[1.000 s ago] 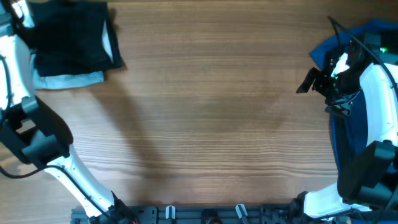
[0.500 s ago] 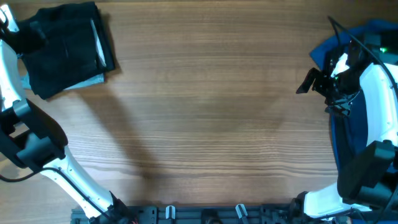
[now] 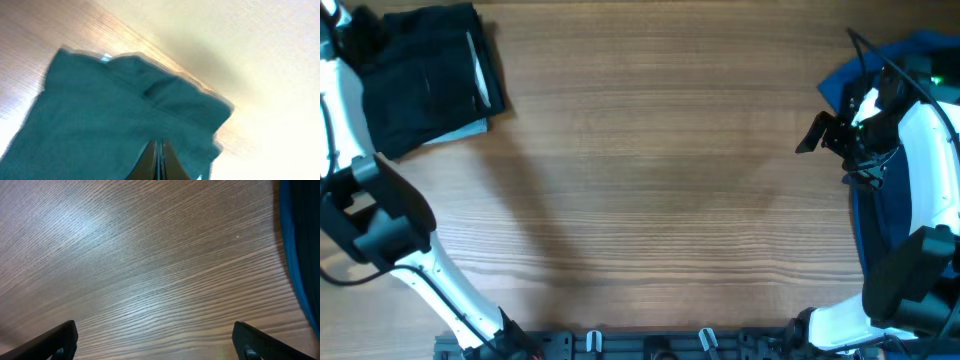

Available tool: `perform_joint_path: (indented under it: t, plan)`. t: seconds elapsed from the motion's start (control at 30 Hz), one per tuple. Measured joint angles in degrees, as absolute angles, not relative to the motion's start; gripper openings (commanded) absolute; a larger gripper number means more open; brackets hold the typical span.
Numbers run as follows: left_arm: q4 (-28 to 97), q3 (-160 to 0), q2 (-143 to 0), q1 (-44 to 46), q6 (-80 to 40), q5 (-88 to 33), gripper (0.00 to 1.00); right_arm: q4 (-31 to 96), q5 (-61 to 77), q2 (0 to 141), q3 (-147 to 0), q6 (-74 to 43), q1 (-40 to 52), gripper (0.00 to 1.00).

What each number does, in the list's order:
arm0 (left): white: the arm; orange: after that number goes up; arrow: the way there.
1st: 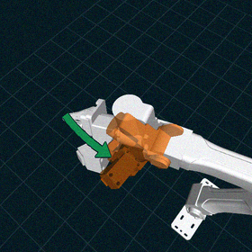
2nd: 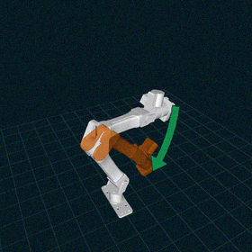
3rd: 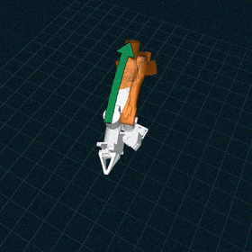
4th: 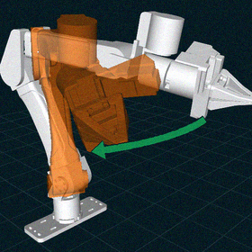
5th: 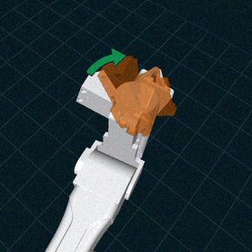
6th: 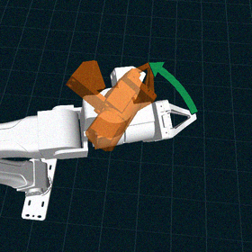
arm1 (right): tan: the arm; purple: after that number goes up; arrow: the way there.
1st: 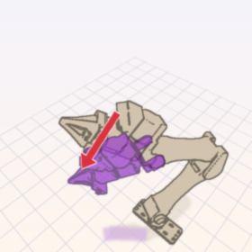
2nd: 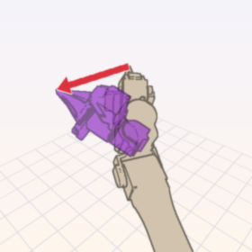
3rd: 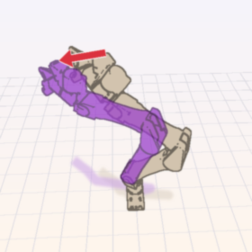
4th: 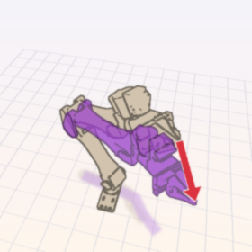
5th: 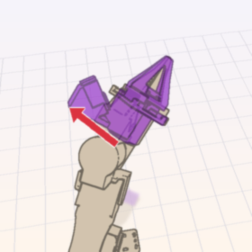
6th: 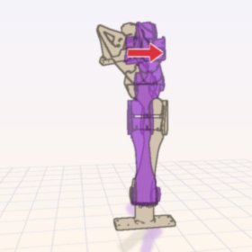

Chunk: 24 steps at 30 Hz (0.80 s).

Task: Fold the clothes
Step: 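Lay the black pants onto the denim shorts and release with the left gripper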

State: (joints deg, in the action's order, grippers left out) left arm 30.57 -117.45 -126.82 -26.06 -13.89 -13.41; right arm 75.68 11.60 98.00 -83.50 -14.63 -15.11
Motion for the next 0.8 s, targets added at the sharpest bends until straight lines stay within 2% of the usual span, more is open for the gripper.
perform_joint_path:
  t: [0.2,0.43,0.63,0.8]
  plan:
    - [21.34,-118.1,-136.05,-22.22,-17.32,-10.7,0.04,76.38,11.62,98.0,-83.5,-14.63,-15.11,1.0]
    - [17.93,-118.1,-144.64,-22.87,-17.85,-5.41,0.04,76.93,11.57,98.0,-83.5,-14.63,-15.11,1.0]
    - [18.28,-118.15,-143.17,-22.94,-17.96,-5.06,0.04,78.04,11.57,98.0,-83.5,-14.61,-15.11,1.0]
    - [18.55,-118.15,-134.47,-23.53,-17.96,-4.12,0.04,78.19,11.57,98.0,-83.5,-14.61,-15.11,1.0]
